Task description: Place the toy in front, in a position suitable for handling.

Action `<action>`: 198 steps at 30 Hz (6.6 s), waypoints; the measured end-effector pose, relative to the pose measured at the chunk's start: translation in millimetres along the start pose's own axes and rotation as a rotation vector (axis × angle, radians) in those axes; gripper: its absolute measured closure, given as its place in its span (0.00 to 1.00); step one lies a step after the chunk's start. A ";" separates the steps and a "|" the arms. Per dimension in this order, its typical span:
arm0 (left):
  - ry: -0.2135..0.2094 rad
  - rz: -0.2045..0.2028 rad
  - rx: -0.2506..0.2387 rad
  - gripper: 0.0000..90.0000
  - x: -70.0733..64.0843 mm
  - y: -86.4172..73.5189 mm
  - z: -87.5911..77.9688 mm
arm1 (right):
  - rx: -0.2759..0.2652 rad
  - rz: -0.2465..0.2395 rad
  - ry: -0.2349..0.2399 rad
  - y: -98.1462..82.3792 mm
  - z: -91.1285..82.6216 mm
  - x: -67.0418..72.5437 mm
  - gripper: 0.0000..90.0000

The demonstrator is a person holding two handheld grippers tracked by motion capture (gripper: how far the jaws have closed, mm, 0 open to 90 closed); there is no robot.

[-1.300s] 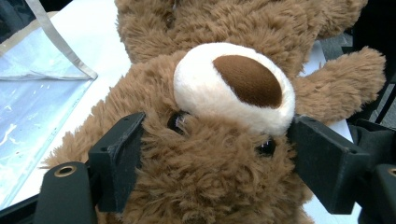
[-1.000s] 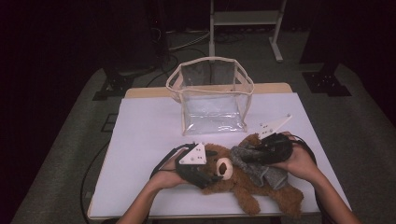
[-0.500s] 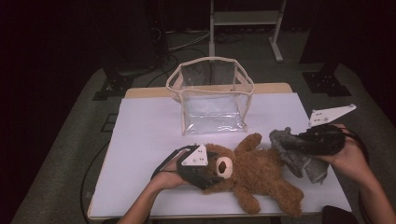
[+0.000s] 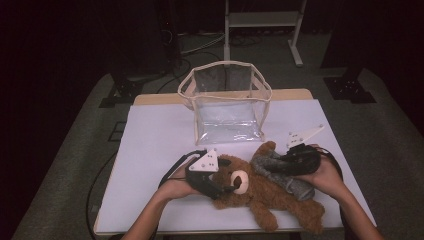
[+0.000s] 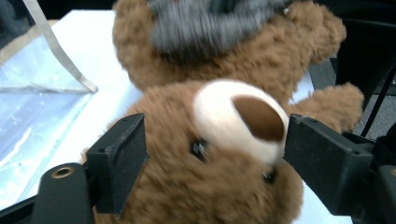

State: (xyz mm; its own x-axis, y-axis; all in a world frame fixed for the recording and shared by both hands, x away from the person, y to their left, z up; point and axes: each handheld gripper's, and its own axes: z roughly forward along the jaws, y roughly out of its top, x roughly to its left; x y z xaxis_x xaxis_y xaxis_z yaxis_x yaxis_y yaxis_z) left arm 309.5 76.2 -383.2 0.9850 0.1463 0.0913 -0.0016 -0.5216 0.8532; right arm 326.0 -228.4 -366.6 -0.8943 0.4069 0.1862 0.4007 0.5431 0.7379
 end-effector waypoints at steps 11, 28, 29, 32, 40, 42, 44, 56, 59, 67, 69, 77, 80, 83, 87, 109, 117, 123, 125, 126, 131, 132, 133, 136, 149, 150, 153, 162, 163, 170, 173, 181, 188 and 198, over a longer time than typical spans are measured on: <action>-0.085 -0.005 0.038 0.22 -3.8 -4.1 12.5 | -0.023 0.002 -0.062 0.8 -19.9 -1.7 0.81; -0.113 -0.143 0.012 0.14 17.7 -7.1 6.6 | -0.078 -0.059 0.000 -36.9 -16.8 36.3 0.83; -0.130 -0.162 0.019 0.14 18.9 -7.5 10.0 | -0.077 -0.062 0.007 -37.0 -16.6 36.1 0.83; -0.204 -0.225 0.049 0.14 27.0 -7.9 21.8 | -0.076 -0.055 0.016 -36.9 -15.5 34.2 0.83; -0.184 -0.222 0.075 0.57 33.4 -8.2 19.2 | -0.093 -0.026 0.009 -31.7 -14.5 24.6 0.82; -0.150 -0.198 0.076 0.60 33.3 -5.1 16.4 | -0.104 -0.013 0.015 -27.8 -14.8 19.1 0.82; -0.125 -0.192 0.082 0.61 36.6 -1.9 13.9 | -0.112 -0.006 0.027 -22.7 -13.7 12.4 0.82; 0.023 -0.125 0.097 0.60 69.9 10.5 -36.0 | -0.093 -0.052 0.011 34.0 12.5 -16.8 0.82; 0.019 -0.125 0.080 0.59 68.1 0.6 -43.8 | -0.093 -0.036 0.010 39.3 16.1 -25.9 0.82; -0.032 -0.135 0.051 0.34 48.9 -18.4 -44.2 | -0.037 -0.078 0.067 29.4 41.1 -1.7 0.84; -0.048 -0.140 0.053 0.29 46.4 -16.0 -41.9 | -0.031 -0.111 0.053 27.1 41.4 10.1 0.84; -0.062 -0.113 0.076 0.45 31.1 -22.2 -32.4 | -0.057 -0.117 0.059 22.6 18.3 22.9 0.84; -0.062 -0.100 0.055 0.46 26.7 -26.0 -33.9 | -0.074 -0.115 0.019 28.7 4.2 18.3 0.84; -0.070 -0.064 0.050 0.48 21.8 -26.0 -33.7 | -0.092 -0.099 -0.006 38.7 -3.3 9.7 0.83; -0.068 -0.007 0.087 0.48 16.4 -21.5 -35.3 | -0.032 -0.101 -0.005 56.5 13.1 5.3 0.83; -0.086 -0.006 0.067 0.44 10.6 -22.7 -37.6 | -0.059 0.034 -0.008 -23.5 -21.8 -5.5 0.83; -0.080 0.011 0.074 0.43 10.0 -20.5 -35.5 | -0.138 0.016 -0.033 -16.0 -26.1 -2.4 0.82; -0.080 0.013 0.070 0.43 10.0 -22.3 -37.0 | -0.119 -0.038 -0.029 -3.0 -7.0 5.2 0.82; -0.076 0.019 0.073 0.43 9.4 -21.7 -37.4 | -0.125 -0.014 -0.019 -9.3 -8.9 3.4 0.81; -0.073 0.024 0.075 0.43 9.1 -21.1 -37.6 | -0.126 -0.002 -0.028 -14.1 -12.5 1.5 0.81; -0.071 0.026 0.074 0.43 9.3 -20.9 -37.8 | -0.157 0.086 -0.085 -43.4 -35.5 -15.5 0.81; -0.070 0.024 0.073 0.42 9.4 -21.0 -37.8 | -0.161 0.092 -0.089 -45.2 -38.0 -16.2 0.81; -0.068 0.025 0.072 0.42 9.8 -21.0 -37.6 | -0.165 0.088 -0.101 -45.6 -40.7 -16.2 0.81; -0.070 0.020 0.069 0.42 10.1 -21.2 -36.8 | -0.198 0.074 -0.094 -39.8 -45.5 -12.7 0.82; -0.068 0.019 0.060 0.43 10.7 -19.8 -32.3 | -0.102 -0.159 0.059 77.8 -0.4 18.2 0.83; -0.068 0.021 0.059 0.43 10.6 -19.8 -32.1 | -0.080 -0.172 0.065 82.1 6.6 19.4 0.83; -0.063 0.023 0.065 0.43 10.2 -20.0 -32.7 | 0.012 -0.192 0.097 87.4 38.3 22.5 0.83; -0.043 0.018 0.076 0.33 11.0 -18.2 -40.7 | -0.064 -0.086 0.144 40.3 46.2 14.1 0.85; -0.033 0.006 0.081 0.30 11.7 -18.0 -43.3 | -0.074 -0.083 0.145 37.0 44.9 13.0 0.85; -0.039 -0.106 0.055 0.44 20.7 -36.1 -50.2 | -0.068 -0.087 0.123 40.7 40.6 16.7 0.84; -0.037 -0.132 0.029 0.50 23.7 -40.5 -47.2 | -0.040 -0.133 0.124 62.3 44.7 26.1 0.84; -0.045 -0.108 0.005 0.51 20.1 -38.9 -45.1 | -0.004 -0.200 0.182 99.2 85.7 44.7 0.84; -0.051 -0.120 -0.003 0.50 22.1 -42.9 -46.2 | 0.007 -0.184 0.174 97.4 93.3 40.6 0.84; -0.056 -0.105 -0.005 0.47 20.9 -43.3 -47.7 | -0.078 -0.080 0.006 38.1 12.9 16.2 0.83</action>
State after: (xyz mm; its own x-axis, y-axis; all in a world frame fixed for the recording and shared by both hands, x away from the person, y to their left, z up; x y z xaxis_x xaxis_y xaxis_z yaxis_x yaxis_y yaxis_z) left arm 322.0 142.0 -393.8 0.9879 0.1529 -0.0274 0.1014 -0.5012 0.8593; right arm 329.3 -191.7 -343.9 -0.9242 0.3598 0.1283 0.3114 0.5150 0.7986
